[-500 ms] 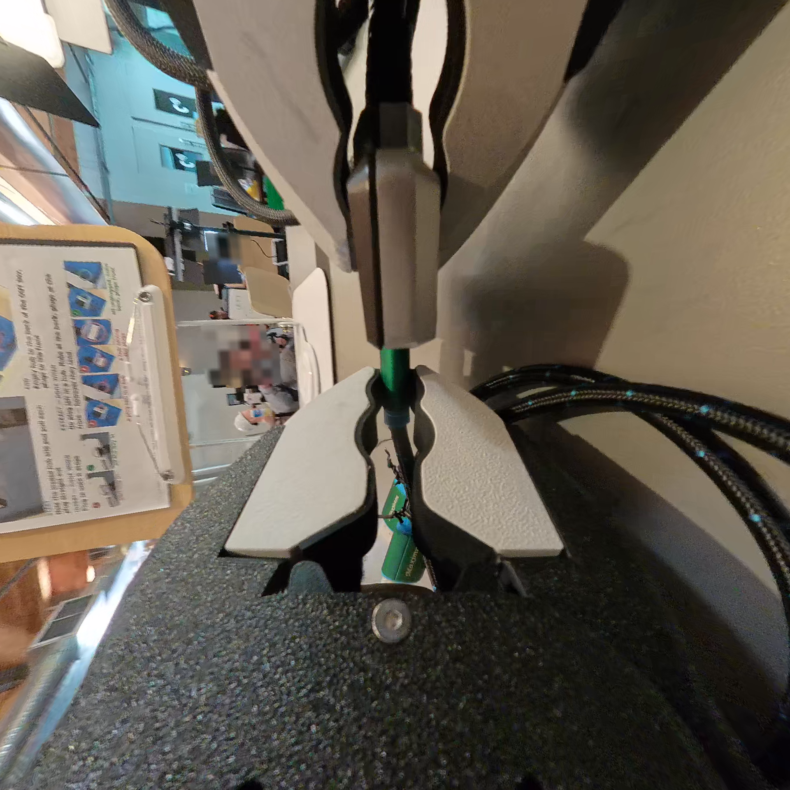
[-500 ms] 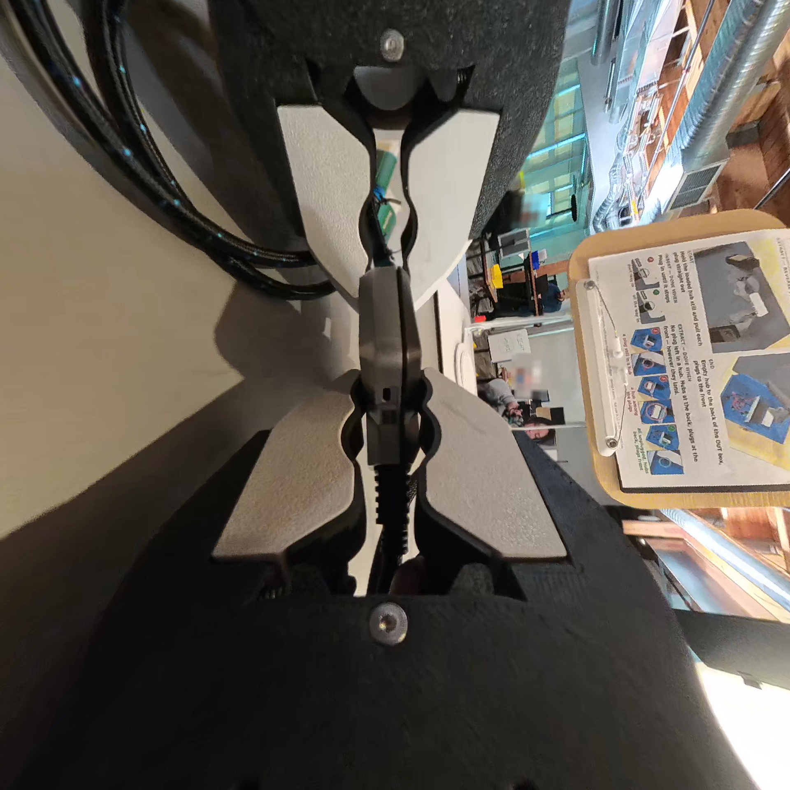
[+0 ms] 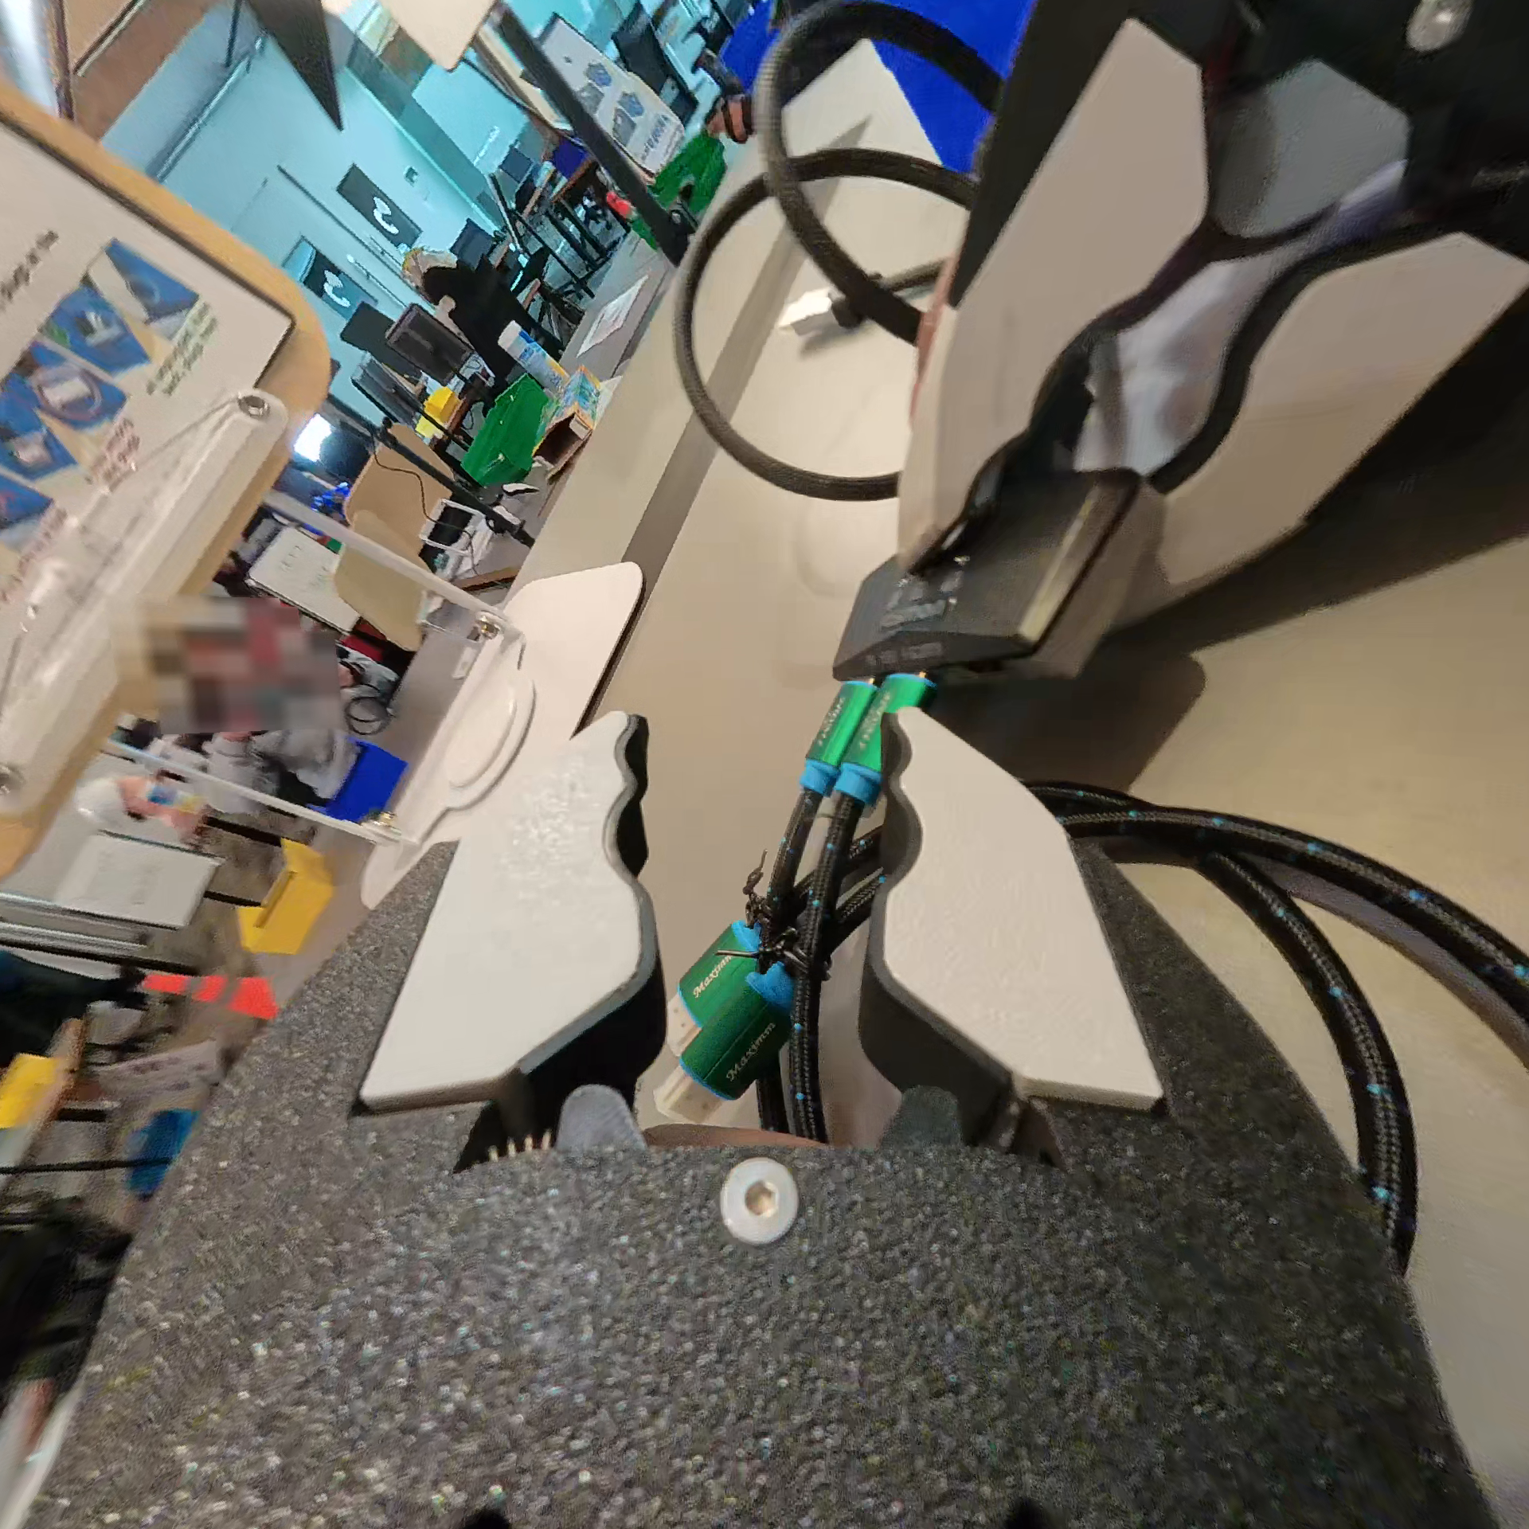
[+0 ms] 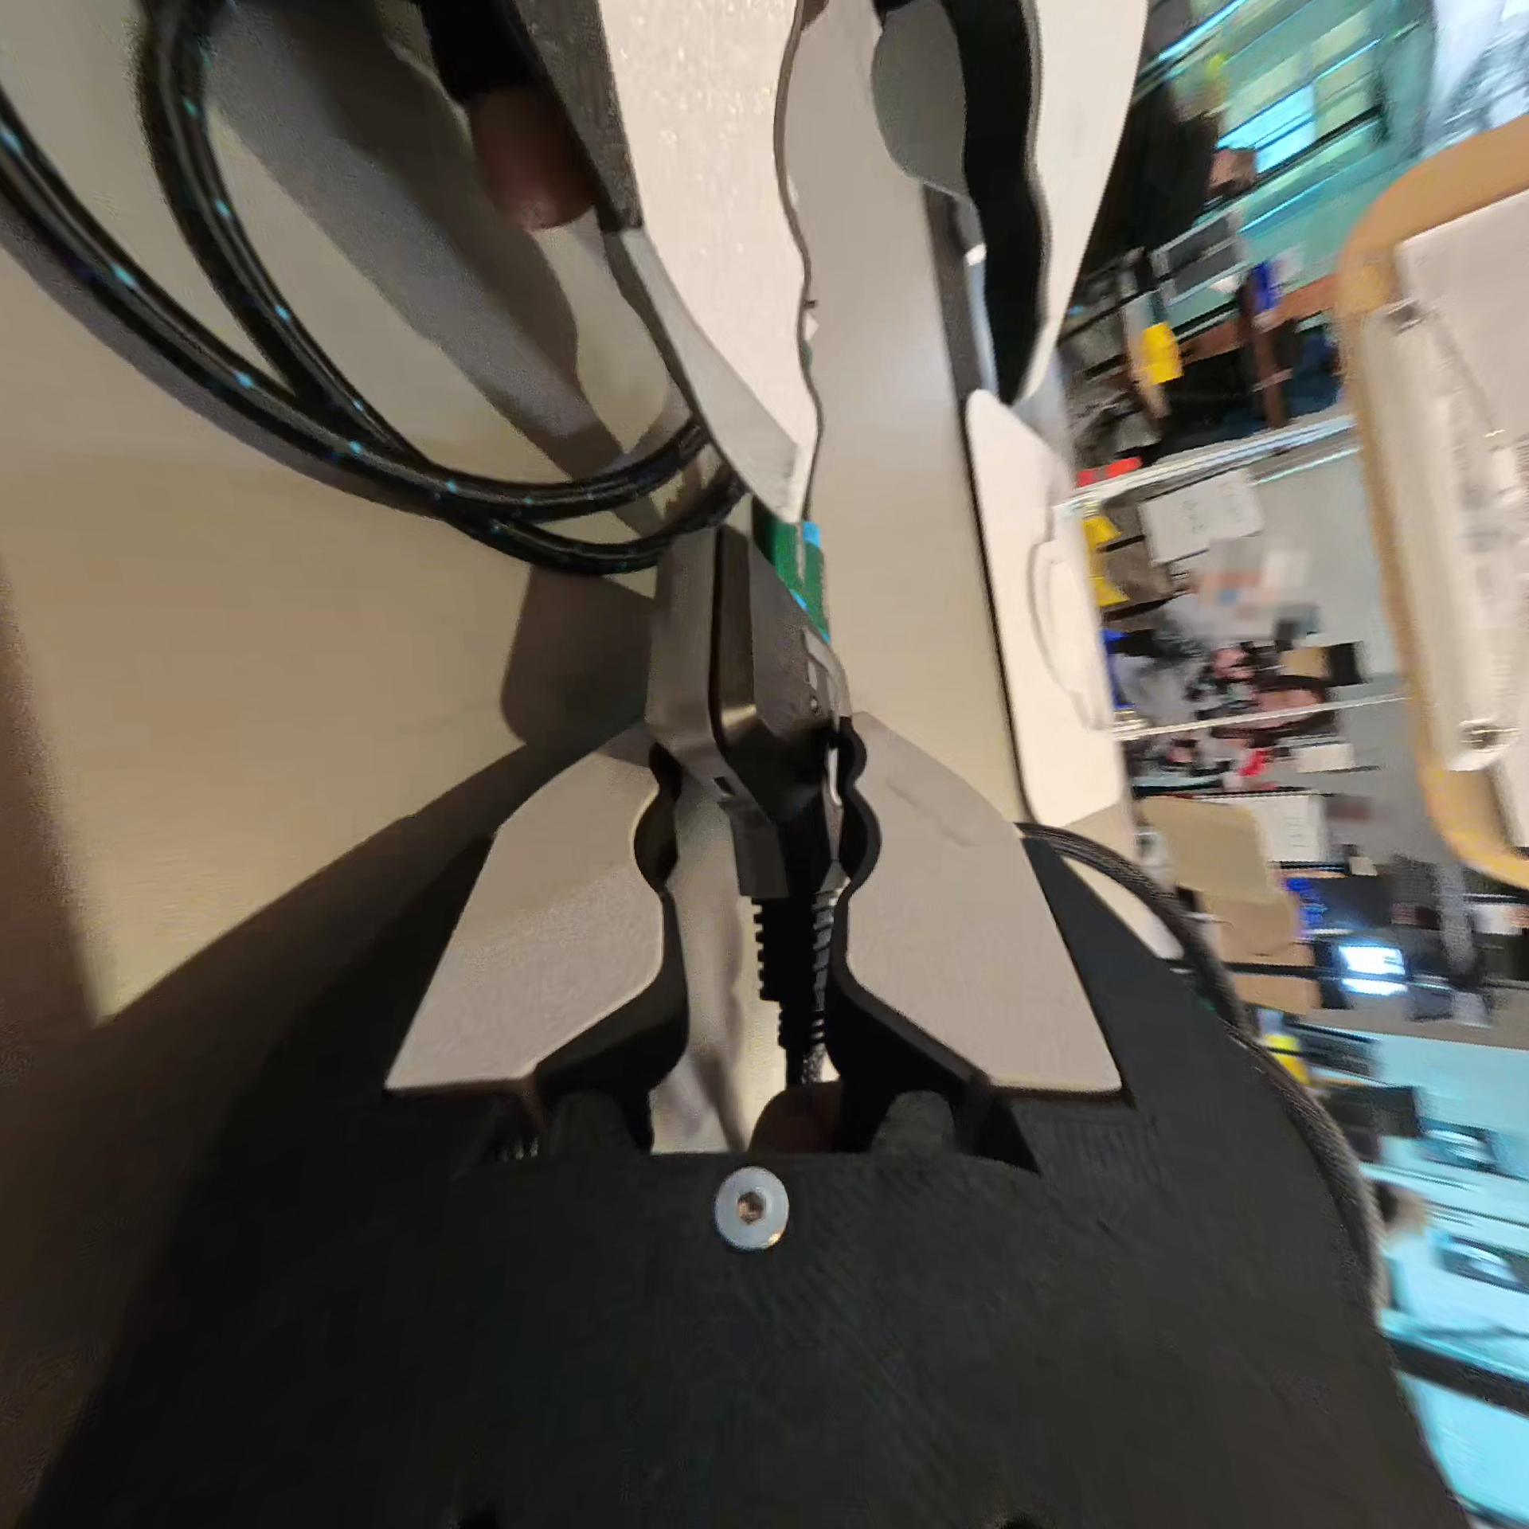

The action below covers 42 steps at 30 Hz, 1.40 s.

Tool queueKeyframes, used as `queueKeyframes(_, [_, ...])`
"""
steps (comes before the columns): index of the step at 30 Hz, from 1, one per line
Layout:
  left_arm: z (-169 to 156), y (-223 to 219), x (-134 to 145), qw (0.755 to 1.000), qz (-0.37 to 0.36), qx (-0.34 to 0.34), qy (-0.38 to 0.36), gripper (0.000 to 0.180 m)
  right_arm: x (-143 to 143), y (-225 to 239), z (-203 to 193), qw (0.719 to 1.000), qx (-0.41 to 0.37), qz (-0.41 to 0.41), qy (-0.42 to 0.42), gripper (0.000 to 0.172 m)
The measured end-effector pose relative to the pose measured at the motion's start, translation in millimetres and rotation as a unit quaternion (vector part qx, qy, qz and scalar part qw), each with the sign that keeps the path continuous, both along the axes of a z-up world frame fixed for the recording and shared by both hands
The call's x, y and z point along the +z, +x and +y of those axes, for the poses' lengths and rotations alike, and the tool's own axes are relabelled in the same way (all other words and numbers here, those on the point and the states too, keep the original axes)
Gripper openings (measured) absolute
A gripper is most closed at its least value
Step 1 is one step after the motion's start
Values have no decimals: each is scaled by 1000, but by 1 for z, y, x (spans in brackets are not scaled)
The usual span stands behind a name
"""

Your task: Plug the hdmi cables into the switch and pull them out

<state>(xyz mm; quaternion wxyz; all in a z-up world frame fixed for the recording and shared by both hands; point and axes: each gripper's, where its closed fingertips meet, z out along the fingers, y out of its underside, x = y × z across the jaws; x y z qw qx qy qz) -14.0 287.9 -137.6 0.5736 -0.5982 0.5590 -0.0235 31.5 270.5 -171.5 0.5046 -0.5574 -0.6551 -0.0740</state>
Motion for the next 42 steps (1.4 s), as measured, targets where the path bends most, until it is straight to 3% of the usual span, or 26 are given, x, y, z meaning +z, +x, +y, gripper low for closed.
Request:
queueKeyframes(6, [4, -7, 25, 990, -131, -2, -52, 54, -3, 13, -25, 984, 26, -11, -174, 66])
queueKeyframes(11, [13, -23, 49, 970, -234, 18, -70, 51, 27, 13, -48, 970, 70, 41, -231, 61])
queueKeyframes(16, [27, -46, 61, 951, -294, 64, -71, 51, 54, -62, -89, 948, 132, 176, -232, 48])
queueKeyframes(18, [33, -56, 60, 947, -300, 88, -68, 51, 41, -91, -104, 940, 122, 207, -240, 45])
queueKeyframes(23, [41, -73, 58, 940, -309, 127, -74, 50, 4, -110, -108, 981, 96, 92, -141, 42])
queueKeyframes(27, [37, -91, 64, 934, -307, 163, -84, 50, 4, -109, -107, 977, 93, 98, -168, 44])
queueKeyframes(33, [-18, -160, 92, 930, -220, 291, -58, 51, 8, -108, -103, 967, 89, 120, -205, 44])
queueKeyframes(35, [-50, -204, 98, 912, -195, 358, -49, 51, 6, -109, -104, 967, 91, 111, -209, 44])
queueKeyframes(37, [-78, -266, 100, 877, -179, 444, -47, 51, 5, -109, -105, 966, 93, 110, -213, 44])
queueKeyframes(40, [-123, -382, 97, 786, -150, 596, -61, 50, 3, -110, -105, 962, 93, 107, -232, 44])
queueKeyframes(42, [-151, -445, 78, 720, -110, 675, -115, 50, 1, -111, -105, 961, 95, 101, -240, 44])
